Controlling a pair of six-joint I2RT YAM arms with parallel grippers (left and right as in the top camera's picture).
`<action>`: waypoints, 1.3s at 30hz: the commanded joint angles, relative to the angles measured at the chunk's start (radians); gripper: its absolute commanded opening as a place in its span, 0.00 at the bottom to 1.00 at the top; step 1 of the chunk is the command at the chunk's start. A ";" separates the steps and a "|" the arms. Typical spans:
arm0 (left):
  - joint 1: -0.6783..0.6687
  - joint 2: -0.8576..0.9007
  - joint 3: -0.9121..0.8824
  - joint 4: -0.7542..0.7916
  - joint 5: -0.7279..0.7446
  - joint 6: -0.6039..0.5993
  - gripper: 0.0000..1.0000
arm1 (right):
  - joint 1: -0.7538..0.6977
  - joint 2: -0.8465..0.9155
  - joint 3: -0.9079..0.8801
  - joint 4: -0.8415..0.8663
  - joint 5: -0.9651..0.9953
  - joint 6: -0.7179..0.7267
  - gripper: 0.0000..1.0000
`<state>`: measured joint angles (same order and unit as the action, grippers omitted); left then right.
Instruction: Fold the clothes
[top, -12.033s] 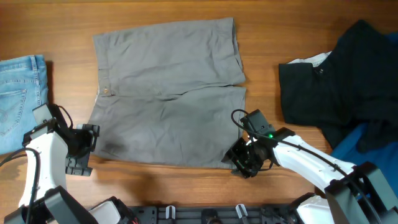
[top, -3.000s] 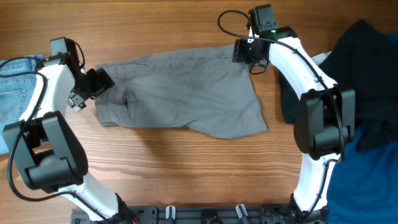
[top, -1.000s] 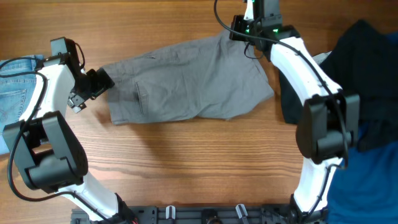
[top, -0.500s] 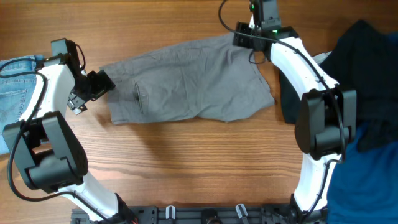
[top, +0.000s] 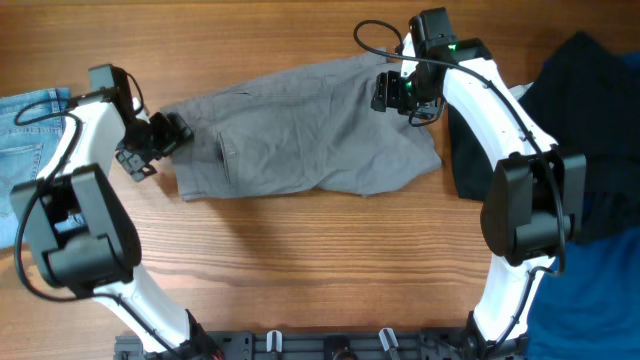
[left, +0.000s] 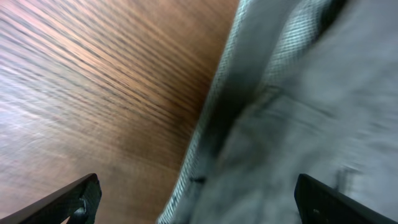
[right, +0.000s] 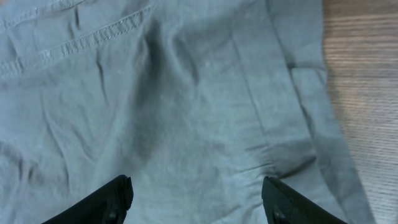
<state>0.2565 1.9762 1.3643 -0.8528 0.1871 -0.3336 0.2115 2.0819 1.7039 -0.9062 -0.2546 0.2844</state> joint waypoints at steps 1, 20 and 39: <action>-0.014 0.071 0.008 0.001 0.075 0.017 1.00 | 0.004 -0.027 -0.002 -0.032 -0.040 -0.022 0.72; -0.034 0.029 0.225 -0.360 0.079 0.016 0.04 | 0.035 -0.023 -0.003 -0.124 -0.172 -0.156 0.25; -0.044 -0.145 0.528 -0.497 0.583 -0.037 0.04 | 0.428 0.209 -0.003 -0.003 -0.360 -0.175 0.04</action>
<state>0.2161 1.8771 1.8767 -1.3746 0.6315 -0.3332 0.5949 2.2158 1.7039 -0.9642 -0.4660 0.1078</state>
